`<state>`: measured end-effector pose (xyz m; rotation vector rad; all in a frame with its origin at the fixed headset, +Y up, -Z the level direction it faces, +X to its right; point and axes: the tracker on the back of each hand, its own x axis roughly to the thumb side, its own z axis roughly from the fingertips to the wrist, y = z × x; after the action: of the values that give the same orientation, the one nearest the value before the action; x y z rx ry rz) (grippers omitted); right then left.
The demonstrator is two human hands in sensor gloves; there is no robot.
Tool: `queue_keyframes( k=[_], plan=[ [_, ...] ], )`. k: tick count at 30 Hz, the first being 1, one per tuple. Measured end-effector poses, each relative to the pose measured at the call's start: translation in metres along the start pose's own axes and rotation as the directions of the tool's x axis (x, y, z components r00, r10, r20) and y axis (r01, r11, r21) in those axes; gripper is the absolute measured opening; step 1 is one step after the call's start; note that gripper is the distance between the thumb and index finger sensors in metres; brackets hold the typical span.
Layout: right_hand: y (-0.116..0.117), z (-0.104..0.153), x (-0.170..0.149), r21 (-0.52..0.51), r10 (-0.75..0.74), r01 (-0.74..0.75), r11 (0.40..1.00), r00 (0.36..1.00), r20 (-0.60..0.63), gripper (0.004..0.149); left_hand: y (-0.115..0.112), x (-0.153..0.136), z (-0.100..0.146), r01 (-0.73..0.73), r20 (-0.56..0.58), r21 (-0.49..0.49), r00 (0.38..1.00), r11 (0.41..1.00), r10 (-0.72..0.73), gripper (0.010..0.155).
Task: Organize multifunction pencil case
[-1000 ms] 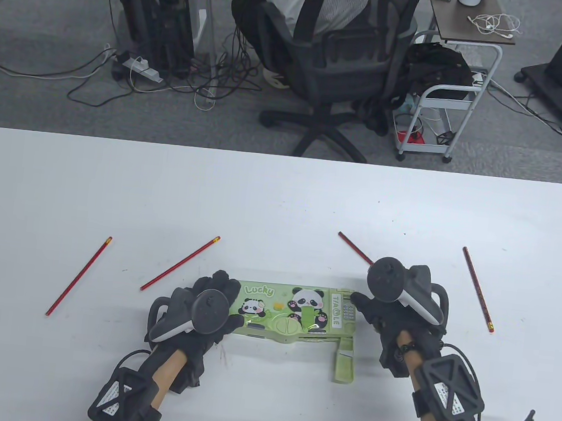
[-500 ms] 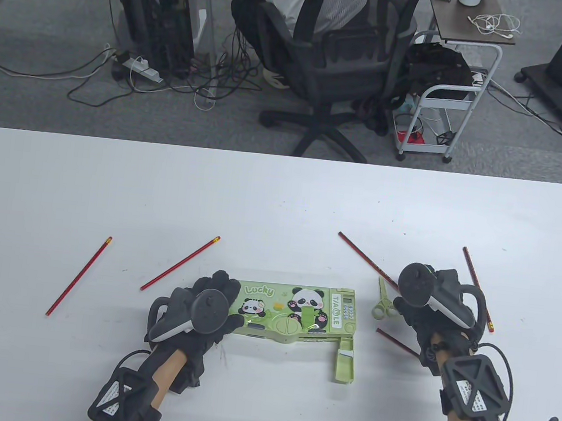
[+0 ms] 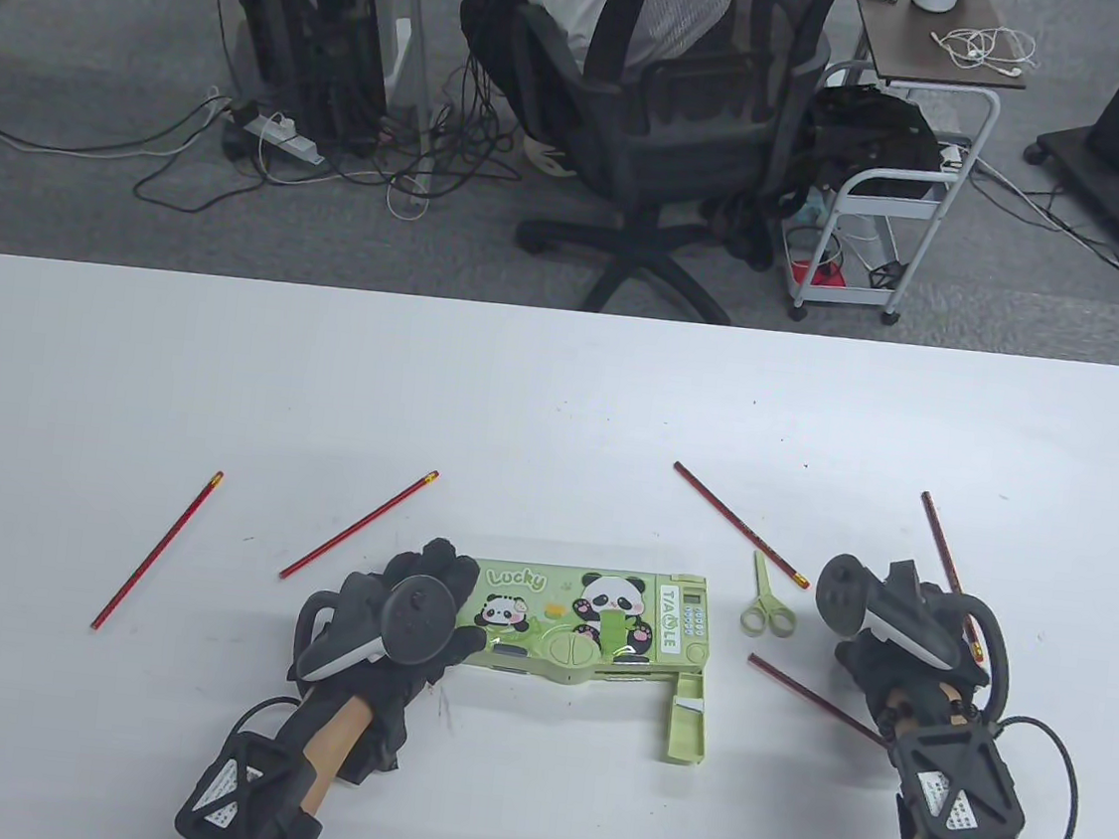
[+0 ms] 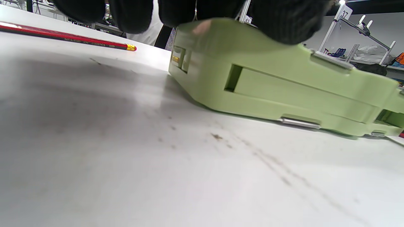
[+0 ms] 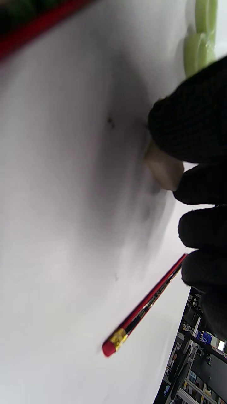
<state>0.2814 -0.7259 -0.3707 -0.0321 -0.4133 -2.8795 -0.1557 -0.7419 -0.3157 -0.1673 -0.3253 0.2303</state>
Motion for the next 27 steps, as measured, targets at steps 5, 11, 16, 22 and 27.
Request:
queue_keyframes(
  k=[5,11,16,22,27],
  plan=[
    [0.002,0.000,0.000,-0.015,-0.009,0.009,1.000,1.000,0.000,0.064,0.000,0.000,0.000,0.001,0.000,-0.001,1.000,1.000,-0.001,0.073],
    [0.003,0.001,0.003,-0.040,-0.002,0.002,0.999,1.000,-0.006,0.063,0.000,0.000,0.000,0.003,-0.002,-0.003,1.000,1.000,-0.003,0.073],
    [-0.001,0.006,0.006,-0.067,-0.082,0.082,0.994,0.997,-0.001,0.064,-0.001,0.000,0.000,-0.002,0.001,-0.006,1.000,1.000,0.002,0.074],
    [-0.016,0.028,0.024,-0.146,-0.076,0.084,0.986,0.995,0.061,0.065,-0.001,0.002,0.000,0.011,0.001,-0.011,1.000,1.000,-0.011,0.073],
    [-0.030,0.056,0.042,-0.220,-0.109,0.139,0.966,0.984,0.144,0.066,-0.001,0.004,0.001,0.028,-0.001,-0.017,1.000,0.999,-0.028,0.073]
  ],
)
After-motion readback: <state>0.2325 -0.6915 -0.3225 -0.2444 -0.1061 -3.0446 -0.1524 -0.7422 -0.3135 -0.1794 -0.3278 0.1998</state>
